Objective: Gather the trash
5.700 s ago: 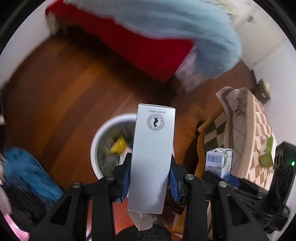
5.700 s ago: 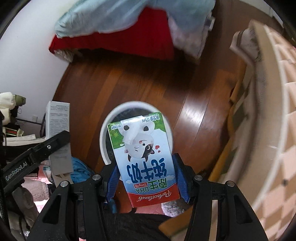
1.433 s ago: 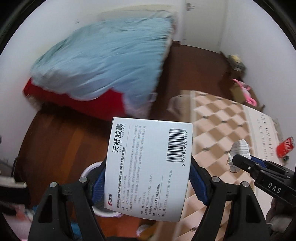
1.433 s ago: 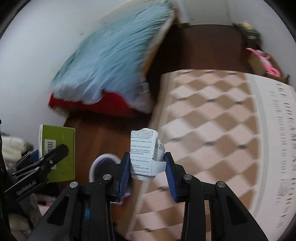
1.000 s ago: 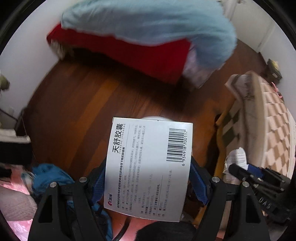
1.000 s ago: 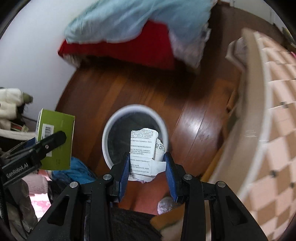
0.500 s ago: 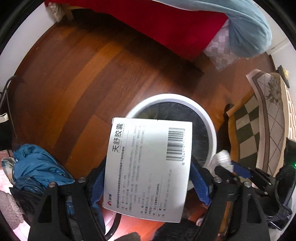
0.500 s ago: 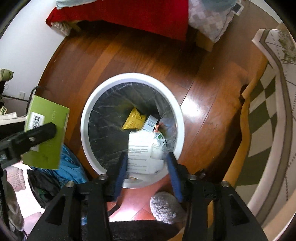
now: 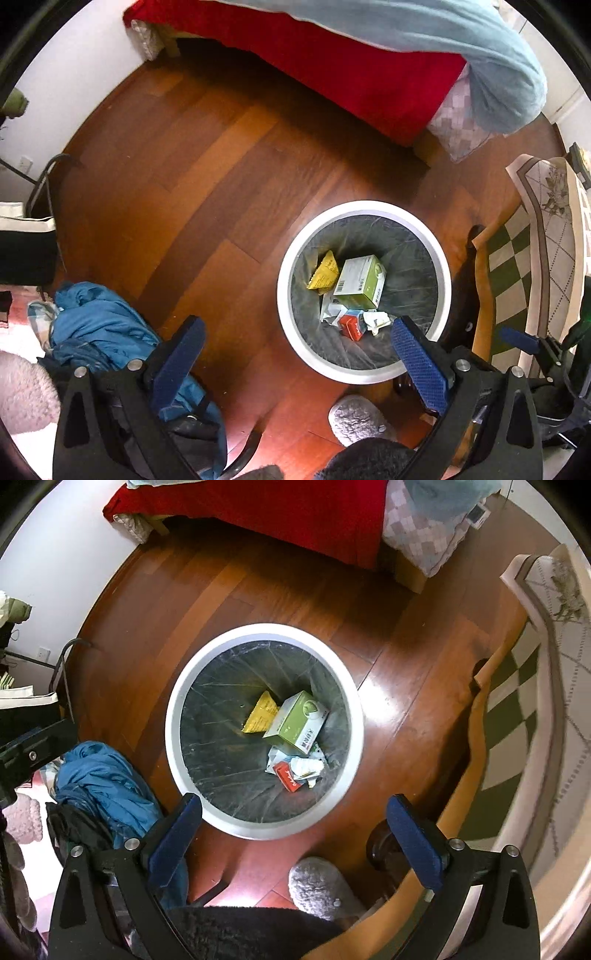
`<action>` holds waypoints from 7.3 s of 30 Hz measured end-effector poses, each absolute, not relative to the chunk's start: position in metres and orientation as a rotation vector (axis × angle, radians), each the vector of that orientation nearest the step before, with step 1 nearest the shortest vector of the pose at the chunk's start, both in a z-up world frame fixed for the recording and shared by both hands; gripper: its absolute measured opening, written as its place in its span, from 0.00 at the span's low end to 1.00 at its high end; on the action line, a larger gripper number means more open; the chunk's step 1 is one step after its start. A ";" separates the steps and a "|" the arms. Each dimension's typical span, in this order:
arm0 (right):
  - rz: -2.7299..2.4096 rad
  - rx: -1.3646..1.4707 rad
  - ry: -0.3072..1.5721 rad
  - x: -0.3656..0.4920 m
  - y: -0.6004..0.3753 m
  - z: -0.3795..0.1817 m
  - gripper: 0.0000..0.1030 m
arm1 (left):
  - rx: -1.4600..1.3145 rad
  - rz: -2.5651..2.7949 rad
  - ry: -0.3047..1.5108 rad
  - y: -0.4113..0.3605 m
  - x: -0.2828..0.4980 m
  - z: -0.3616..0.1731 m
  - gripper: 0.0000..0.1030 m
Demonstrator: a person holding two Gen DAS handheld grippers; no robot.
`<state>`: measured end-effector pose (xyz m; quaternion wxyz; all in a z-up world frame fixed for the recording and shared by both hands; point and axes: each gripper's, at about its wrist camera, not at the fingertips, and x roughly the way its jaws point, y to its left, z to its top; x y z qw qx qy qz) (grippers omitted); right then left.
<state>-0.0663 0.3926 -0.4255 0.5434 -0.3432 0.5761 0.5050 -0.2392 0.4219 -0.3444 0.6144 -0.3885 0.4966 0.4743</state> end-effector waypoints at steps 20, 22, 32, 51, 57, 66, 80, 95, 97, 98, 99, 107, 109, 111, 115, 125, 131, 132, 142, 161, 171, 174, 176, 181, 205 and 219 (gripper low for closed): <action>1.291 -0.586 1.103 -0.055 0.280 -0.270 0.98 | -0.627 1.264 0.973 0.299 -0.250 -0.222 1.00; 1.302 -0.553 1.092 -0.052 0.265 -0.257 0.98 | -0.608 1.267 0.967 0.289 -0.246 -0.215 1.00; 1.230 -0.342 1.139 0.023 0.169 -0.224 0.98 | -0.493 1.237 0.942 0.232 -0.161 -0.189 1.00; 0.470 -0.198 1.051 0.410 -0.077 -0.267 0.98 | -0.367 0.849 1.176 0.128 0.211 -0.303 1.00; 0.462 -0.137 1.004 0.474 -0.079 -0.288 0.98 | -0.343 0.735 1.257 0.123 0.278 -0.324 1.00; 0.491 -0.057 1.017 0.522 -0.061 -0.314 0.97 | -0.311 0.706 1.288 0.124 0.315 -0.339 1.00; 0.474 -0.101 1.110 0.480 -0.104 -0.304 0.69 | -0.223 0.514 1.248 0.063 0.315 -0.313 1.00; 0.426 -0.098 1.223 0.422 -0.172 -0.313 0.67 | -0.164 0.259 1.300 -0.023 0.362 -0.342 0.46; 0.426 -0.098 1.224 0.421 -0.171 -0.313 0.67 | -0.173 0.251 1.292 -0.021 0.364 -0.344 0.35; 0.426 -0.100 1.224 0.422 -0.169 -0.312 0.67 | -0.165 0.252 1.290 -0.022 0.365 -0.344 0.36; 0.427 -0.101 1.224 0.422 -0.170 -0.312 0.67 | -0.160 0.254 1.287 -0.023 0.365 -0.344 0.36; 0.447 -0.087 1.214 0.421 -0.166 -0.305 0.67 | -0.157 0.303 1.220 -0.015 0.354 -0.326 0.35; 0.460 -0.107 1.197 0.416 -0.160 -0.298 0.67 | -0.160 0.334 1.183 -0.003 0.338 -0.309 0.35; 0.484 -0.121 1.180 0.410 -0.151 -0.291 0.67 | -0.185 0.369 1.146 0.011 0.321 -0.292 0.35; 0.553 -0.148 1.138 0.390 -0.126 -0.273 0.67 | -0.226 0.442 1.075 0.041 0.284 -0.258 0.35; 0.839 -0.123 1.053 0.297 -0.007 -0.211 0.67 | -0.300 0.620 0.921 0.133 0.164 -0.175 0.35; 0.974 -0.169 1.034 0.230 0.075 -0.193 0.67 | -0.339 0.732 0.863 0.192 0.085 -0.144 0.35; 0.997 -0.180 1.031 0.217 0.091 -0.191 0.66 | -0.342 0.748 0.857 0.200 0.075 -0.142 0.35; 1.169 -0.313 1.072 0.101 0.231 -0.215 0.66 | -0.447 0.939 0.837 0.297 -0.055 -0.153 0.35; 1.210 -0.572 1.425 -0.014 0.390 -0.409 0.66 | -0.972 0.988 1.037 0.426 -0.179 -0.347 0.35; 1.294 -0.581 1.476 -0.028 0.415 -0.431 1.00 | -1.017 1.064 1.005 0.439 -0.208 -0.340 0.86; 1.289 -0.603 1.435 -0.031 0.410 -0.420 1.00 | -0.969 1.118 1.005 0.432 -0.221 -0.326 0.92; 1.272 -0.625 1.394 -0.033 0.405 -0.409 1.00 | -0.932 1.151 0.999 0.425 -0.228 -0.316 0.96; 1.248 -0.685 1.278 -0.042 0.379 -0.370 1.00 | -0.830 1.218 0.996 0.388 -0.247 -0.288 0.96; 1.392 -0.509 1.059 -0.060 0.196 -0.171 1.00 | -0.657 1.135 0.808 0.237 -0.253 -0.142 0.96; 1.520 -0.360 0.956 -0.053 0.102 -0.057 1.00 | -0.582 0.957 0.625 0.164 -0.253 -0.046 0.96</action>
